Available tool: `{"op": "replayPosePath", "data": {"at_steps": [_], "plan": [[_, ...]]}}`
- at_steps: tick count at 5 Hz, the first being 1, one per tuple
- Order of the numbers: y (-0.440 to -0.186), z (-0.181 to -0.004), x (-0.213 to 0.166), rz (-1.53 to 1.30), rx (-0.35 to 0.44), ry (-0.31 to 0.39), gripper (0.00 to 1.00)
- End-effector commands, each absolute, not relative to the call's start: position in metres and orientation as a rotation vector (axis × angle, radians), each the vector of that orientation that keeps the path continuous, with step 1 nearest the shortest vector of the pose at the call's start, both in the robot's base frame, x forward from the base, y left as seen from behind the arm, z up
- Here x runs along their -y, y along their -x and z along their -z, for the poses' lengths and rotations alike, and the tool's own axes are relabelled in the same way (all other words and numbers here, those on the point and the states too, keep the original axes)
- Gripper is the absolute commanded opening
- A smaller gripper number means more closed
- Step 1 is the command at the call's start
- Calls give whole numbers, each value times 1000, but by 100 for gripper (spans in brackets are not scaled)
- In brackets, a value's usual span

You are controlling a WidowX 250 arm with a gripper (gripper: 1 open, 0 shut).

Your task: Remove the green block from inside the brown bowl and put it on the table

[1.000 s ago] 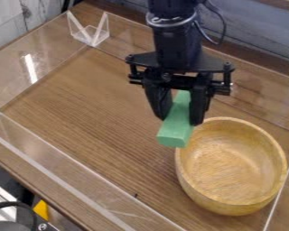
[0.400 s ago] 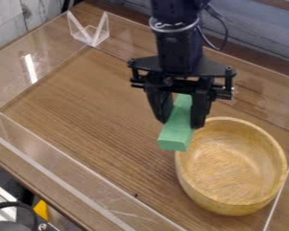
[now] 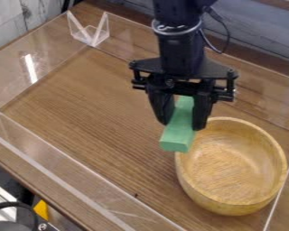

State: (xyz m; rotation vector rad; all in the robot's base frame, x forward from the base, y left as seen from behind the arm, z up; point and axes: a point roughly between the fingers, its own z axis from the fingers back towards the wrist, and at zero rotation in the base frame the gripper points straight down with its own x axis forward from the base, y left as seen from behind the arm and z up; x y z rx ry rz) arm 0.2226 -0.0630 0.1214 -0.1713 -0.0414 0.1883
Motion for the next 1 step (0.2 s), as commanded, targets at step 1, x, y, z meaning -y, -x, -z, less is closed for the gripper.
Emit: {"op": "replayPosePath", "data": {"at_steps": [1], "plan": [[-224,-125,66,-177,59,172,0]]}}
